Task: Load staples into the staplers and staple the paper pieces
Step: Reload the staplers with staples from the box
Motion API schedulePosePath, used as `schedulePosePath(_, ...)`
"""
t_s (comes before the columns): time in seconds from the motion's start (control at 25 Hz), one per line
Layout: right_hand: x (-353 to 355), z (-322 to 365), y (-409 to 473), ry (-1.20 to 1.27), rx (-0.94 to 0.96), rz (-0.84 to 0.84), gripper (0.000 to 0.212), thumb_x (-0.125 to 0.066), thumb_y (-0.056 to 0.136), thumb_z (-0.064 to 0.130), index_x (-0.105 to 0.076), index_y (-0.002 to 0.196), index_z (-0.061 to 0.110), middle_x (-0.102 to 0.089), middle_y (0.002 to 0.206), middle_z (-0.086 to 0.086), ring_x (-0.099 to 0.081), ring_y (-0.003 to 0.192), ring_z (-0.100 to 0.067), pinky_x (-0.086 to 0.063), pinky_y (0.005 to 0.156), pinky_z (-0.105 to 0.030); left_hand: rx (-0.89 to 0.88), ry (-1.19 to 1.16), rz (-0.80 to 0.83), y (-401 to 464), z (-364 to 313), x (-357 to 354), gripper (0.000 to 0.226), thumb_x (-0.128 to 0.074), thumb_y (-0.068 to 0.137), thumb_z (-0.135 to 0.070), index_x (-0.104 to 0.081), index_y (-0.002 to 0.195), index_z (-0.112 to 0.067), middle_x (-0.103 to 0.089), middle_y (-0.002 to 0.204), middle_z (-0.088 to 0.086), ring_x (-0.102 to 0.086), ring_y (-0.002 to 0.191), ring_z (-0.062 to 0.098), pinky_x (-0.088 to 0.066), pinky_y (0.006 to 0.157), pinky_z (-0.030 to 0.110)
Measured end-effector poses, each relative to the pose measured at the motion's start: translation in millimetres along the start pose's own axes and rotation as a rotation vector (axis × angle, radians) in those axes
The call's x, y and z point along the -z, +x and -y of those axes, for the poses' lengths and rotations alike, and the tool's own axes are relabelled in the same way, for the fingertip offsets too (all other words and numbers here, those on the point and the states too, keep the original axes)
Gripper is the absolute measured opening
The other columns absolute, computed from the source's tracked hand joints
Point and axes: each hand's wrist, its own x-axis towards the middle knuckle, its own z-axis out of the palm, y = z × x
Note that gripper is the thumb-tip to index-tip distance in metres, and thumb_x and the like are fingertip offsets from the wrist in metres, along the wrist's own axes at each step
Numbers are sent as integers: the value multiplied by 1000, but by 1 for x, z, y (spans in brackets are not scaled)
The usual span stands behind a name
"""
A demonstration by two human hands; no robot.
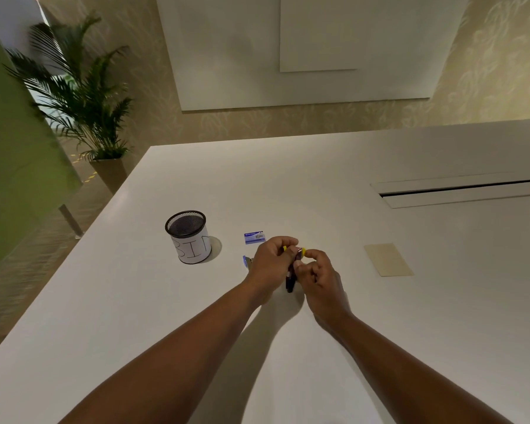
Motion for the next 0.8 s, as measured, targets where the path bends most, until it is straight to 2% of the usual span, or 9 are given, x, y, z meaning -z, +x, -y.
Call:
schedulePosePath(0.08,1,-2,3,13,1,11,19,-58,103,36,-53,120,31,-73,77,-6,-65,74,-19,-48,64,-39,20,-21,63,-1,-1,0,18,-64,100,-19,-63,118,-20,-78,103,0,-74,94,14,-60,82,31)
schedulePosePath(0.12,1,-3,3,18,6,22,20,-57,103,39,-52,122,35,-72,77,-5,-66,76,-23,-50,66,-44,28,-30,78,-1,0,1,18,-64,100,-21,-61,118,-19,-78,105,0,-74,93,13,-60,78,29)
schedulePosePath(0.2,1,-3,2,-10,26,38,19,-52,101,48,-52,119,41,-70,76,0,-65,73,-21,-51,67,-48,21,-16,73,-1,-2,1,18,-66,99,-25,-61,115,-18,-78,105,3,-72,90,14,-56,70,25)
schedulePosePath(0.28,0,-1,1,-46,29,31,19,-47,98,51,-52,109,36,-68,78,6,-62,72,-17,-50,66,-50,14,25,34,-1,-1,2,16,-68,97,-26,-65,111,-18,-77,104,10,-71,87,16,-56,70,26)
schedulePosePath(0.36,1,0,0,-68,16,19,13,-49,101,44,-50,103,31,-67,78,7,-59,70,-13,-47,63,-44,21,20,19,-3,1,-2,12,-63,100,-19,-69,107,-11,-76,101,16,-67,78,15,-55,66,22)
schedulePosePath(0.48,3,3,-3,-96,20,-5,9,-50,105,29,-50,103,20,-64,79,5,-54,66,-2,-37,53,-19,54,10,-49,-6,-1,-15,16,-55,104,-16,-71,101,-12,-74,87,3,-66,74,11,-52,60,17)
schedulePosePath(0.52,3,4,-4,-85,28,-15,10,-51,105,26,-51,103,16,-63,79,3,-54,66,1,-37,52,-17,78,-20,-78,-6,-2,-20,17,-54,104,-15,-71,101,-13,-73,85,0,-66,76,12,-52,61,18)
schedulePosePath(0.68,3,1,-3,-29,56,-79,10,-55,104,20,-51,101,12,-63,75,-8,-52,62,-5,-37,51,-21,191,-175,-152,-6,-6,-37,18,-53,103,-10,-70,98,-12,-72,83,1,-67,74,13,-52,58,19)
schedulePosePath(0.8,4,-2,-4,-62,63,-129,12,-54,104,22,-50,100,12,-63,76,-12,-53,65,-13,-40,52,-27,206,-251,-176,-5,-9,-44,21,-52,102,-5,-70,94,-12,-73,85,4,-68,73,15,-55,57,20)
